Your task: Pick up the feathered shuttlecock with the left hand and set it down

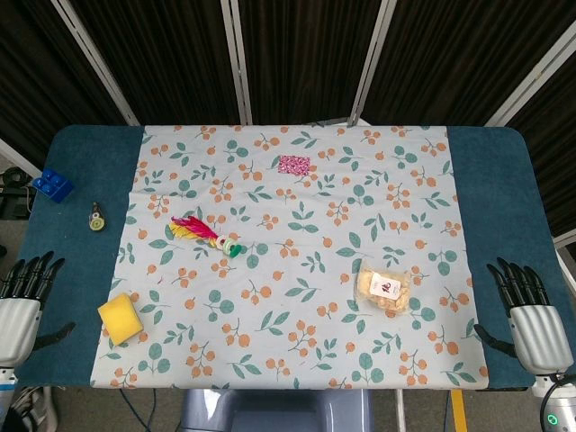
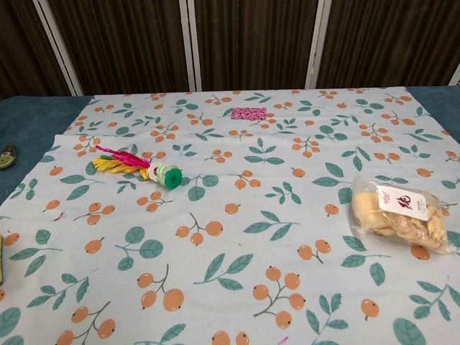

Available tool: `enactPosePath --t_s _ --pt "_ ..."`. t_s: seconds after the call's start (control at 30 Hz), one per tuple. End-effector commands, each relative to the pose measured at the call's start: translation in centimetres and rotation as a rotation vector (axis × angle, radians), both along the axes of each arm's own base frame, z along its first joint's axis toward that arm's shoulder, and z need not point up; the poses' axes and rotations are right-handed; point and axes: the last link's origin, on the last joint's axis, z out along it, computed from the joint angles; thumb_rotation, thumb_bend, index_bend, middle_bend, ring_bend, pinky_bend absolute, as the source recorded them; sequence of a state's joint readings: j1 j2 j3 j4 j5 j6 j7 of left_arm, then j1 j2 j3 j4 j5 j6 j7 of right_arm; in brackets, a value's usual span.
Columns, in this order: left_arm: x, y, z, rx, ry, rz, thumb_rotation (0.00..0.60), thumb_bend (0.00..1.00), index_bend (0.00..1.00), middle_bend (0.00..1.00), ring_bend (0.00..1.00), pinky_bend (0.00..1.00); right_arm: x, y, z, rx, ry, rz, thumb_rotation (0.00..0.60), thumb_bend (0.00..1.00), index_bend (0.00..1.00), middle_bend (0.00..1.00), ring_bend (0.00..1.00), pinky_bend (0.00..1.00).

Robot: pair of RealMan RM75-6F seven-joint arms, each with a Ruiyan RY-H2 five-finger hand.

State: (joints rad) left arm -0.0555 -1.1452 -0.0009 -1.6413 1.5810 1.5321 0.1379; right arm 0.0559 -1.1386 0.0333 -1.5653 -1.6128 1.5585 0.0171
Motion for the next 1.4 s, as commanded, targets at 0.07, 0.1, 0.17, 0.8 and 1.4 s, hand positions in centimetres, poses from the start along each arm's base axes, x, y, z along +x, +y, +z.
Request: enactPosePath --t_s 0.07,0.1,0.17,0.8,1.4 --pt "0.0 0.0 0.0 0.000 -0.002 0.000 0.600 0.04 0.00 0.00 0.00 0.00 0.0 0.0 0.0 0.002 0.002 0.001 0.600 0.10 0.05 0.00 0.00 0.00" --pt "0.0 0.0 0.0 0.001 -0.002 0.000 0.600 0.04 0.00 0.00 0.00 0.00 0.0 0.0 0.0 0.002 0.003 0.002 0.600 0.10 0.05 0.00 0.00 0.00" --pt "0.0 0.0 0.0 0.000 -0.003 0.001 0.600 0.04 0.00 0.00 0.00 0.00 0.0 0.0 0.0 0.001 0.004 0.003 0.600 0.10 0.05 0.00 0.00 0.00" --pt "0.5 1.0 -0.4 -0.005 0.002 -0.015 0.600 0.12 0.14 0.00 0.00 0.00 -0.2 0.3 0.3 -0.004 -0.007 -0.014 0.600 0.10 0.05 0.00 0.00 0.00" --pt "3.4 14.7 -4.2 -0.006 0.113 -0.047 0.600 0.32 0.43 0.00 0.00 0.00 -0.1 0.2 0.2 0.016 -0.040 -0.034 0.600 0.10 0.05 0.00 0.00 0.00"
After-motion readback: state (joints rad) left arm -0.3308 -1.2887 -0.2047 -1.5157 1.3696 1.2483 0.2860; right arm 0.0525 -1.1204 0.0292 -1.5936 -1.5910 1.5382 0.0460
